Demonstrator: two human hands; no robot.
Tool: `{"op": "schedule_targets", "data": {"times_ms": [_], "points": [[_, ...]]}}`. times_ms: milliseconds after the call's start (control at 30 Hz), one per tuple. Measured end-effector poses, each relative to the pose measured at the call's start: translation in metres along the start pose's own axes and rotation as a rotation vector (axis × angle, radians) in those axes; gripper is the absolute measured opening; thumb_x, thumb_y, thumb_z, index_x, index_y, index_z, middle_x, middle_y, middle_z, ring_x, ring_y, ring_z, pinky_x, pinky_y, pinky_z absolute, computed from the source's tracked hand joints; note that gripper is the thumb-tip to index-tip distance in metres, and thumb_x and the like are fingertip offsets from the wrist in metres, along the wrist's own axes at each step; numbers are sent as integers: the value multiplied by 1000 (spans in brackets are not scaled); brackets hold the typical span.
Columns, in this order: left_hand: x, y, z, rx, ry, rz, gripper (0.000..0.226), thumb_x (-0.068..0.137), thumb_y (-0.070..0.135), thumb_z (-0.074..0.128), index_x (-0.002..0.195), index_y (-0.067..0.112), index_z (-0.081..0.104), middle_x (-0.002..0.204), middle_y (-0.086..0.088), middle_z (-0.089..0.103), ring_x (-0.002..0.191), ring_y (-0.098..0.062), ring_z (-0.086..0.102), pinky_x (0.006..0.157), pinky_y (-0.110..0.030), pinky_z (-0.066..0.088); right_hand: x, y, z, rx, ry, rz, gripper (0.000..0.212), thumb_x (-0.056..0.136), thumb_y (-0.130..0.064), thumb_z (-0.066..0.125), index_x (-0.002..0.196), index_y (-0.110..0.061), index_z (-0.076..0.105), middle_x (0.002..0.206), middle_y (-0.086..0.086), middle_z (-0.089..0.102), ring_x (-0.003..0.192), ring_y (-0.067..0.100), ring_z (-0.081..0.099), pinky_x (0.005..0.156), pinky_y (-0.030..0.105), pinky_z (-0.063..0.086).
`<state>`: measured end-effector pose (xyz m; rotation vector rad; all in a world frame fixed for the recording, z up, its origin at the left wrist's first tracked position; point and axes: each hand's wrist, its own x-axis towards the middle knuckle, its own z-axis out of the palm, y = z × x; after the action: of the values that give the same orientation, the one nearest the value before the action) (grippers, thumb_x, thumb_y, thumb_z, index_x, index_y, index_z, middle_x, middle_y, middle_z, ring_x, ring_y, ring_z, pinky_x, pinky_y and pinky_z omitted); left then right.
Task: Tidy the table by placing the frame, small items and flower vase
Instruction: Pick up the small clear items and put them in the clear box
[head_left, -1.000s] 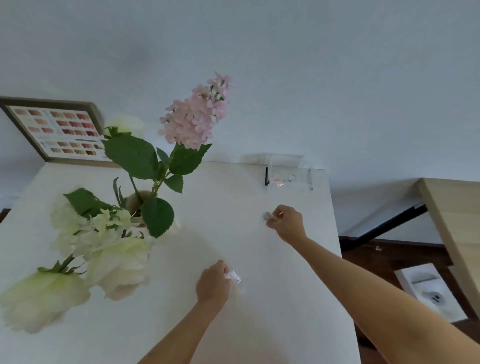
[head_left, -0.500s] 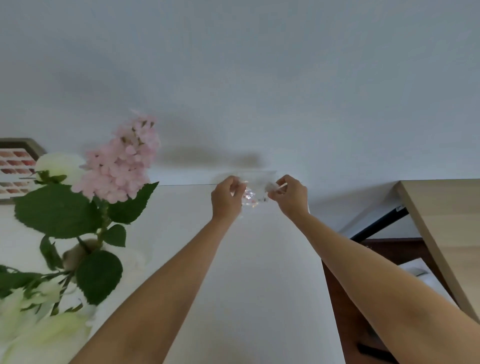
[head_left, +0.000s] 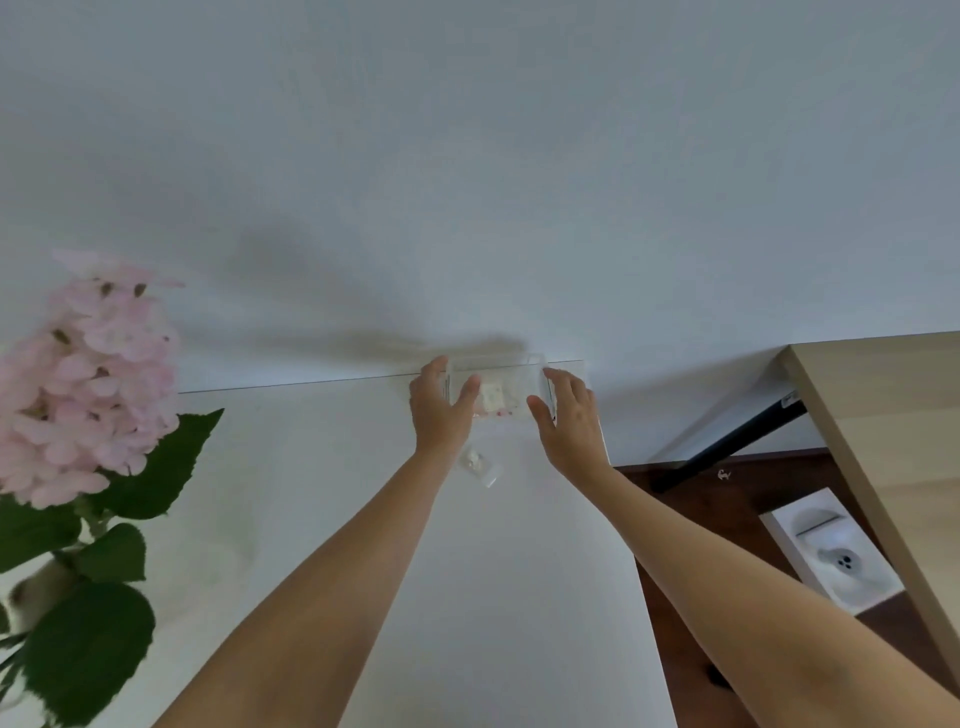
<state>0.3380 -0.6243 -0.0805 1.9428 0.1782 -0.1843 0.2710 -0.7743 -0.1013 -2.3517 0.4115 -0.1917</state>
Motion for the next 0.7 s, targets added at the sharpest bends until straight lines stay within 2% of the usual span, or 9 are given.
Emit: {"op": "schedule_targets", "data": {"times_ms": [67, 133, 200, 267, 333, 433, 533, 633, 700], "points": [[-12, -15, -3, -98, 118, -24, 42, 91, 30, 55, 126, 9, 45, 126, -10, 53, 118, -24, 52, 100, -37, 43, -6, 8, 4, 40, -52, 13, 56, 98, -40, 41, 146, -16, 28, 146, 5, 42, 131, 24, 38, 108, 33, 30], [-29, -34, -5, -80, 221, -49, 31, 94, 26, 48, 117, 6, 46, 114, -13, 57, 107, -28, 57, 91, -35, 45, -7, 10, 5, 40, -77, 15, 60, 97, -45, 37, 149, -20, 21, 140, 3, 48, 129, 25, 40, 105, 35, 33], [-46, -54, -4, 35, 195, -58, 28, 92, 23, 51, 113, 4, 50, 109, -15, 59, 103, -31, 58, 88, -37, 47, -5, 10, 5, 44, -74, 12, 61, 97, -46, 38, 150, -22, 20, 104, -5, 61, 112, 25, 49, 93, 34, 39], [-58, -68, -1, 256, 87, -28, 34, 85, 27, 62, 112, 9, 54, 112, -10, 58, 105, -29, 56, 90, -41, 46, -4, 9, 6, 45, -64, 12, 62, 96, -47, 40, 149, -22, 21, 69, -16, 42, 89, 21, 46, 79, 29, 36], [-61, -72, 3, 452, 12, 7, 41, 76, 33, 70, 112, 18, 57, 115, -4, 54, 108, -24, 52, 90, -39, 42, -3, 9, 6, 44, -60, 31, 62, 96, -49, 40, 149, -24, 21, 62, -15, 32, 80, 19, 41, 74, 27, 34], [-58, -68, 7, 561, -44, 11, 39, 75, 30, 69, 111, 21, 59, 117, -4, 52, 109, -25, 50, 87, -39, 44, -3, 9, 7, 30, -75, 69, 63, 94, -52, 39, 149, -28, 21, 62, -11, 29, 73, 18, 39, 71, 27, 34], [-58, -63, 7, 625, -79, 9, 23, 82, 22, 62, 103, 15, 63, 112, -7, 57, 107, -26, 53, 84, -39, 48, -1, 9, 5, 8, -87, 104, 64, 93, -56, 39, 149, -31, 20, 73, 2, 46, 79, 21, 48, 76, 28, 41], [-66, -64, -1, 373, 23, 63, 2, 84, 12, 61, 86, 11, 61, 89, -6, 66, 87, -26, 62, 72, -37, 51, -1, 10, 5, -5, -87, 127, 65, 92, -58, 38, 148, -34, 19, 92, 13, 60, 92, 25, 56, 84, 31, 44], [-72, -57, -8, 168, 140, 172, 8, 85, 15, 64, 82, 11, 58, 78, -4, 64, 75, -23, 60, 68, -33, 48, 0, 11, 6, -11, -87, 131, 64, 92, -59, 38, 148, -35, 18, 102, 15, 62, 99, 26, 55, 85, 30, 41]]}}
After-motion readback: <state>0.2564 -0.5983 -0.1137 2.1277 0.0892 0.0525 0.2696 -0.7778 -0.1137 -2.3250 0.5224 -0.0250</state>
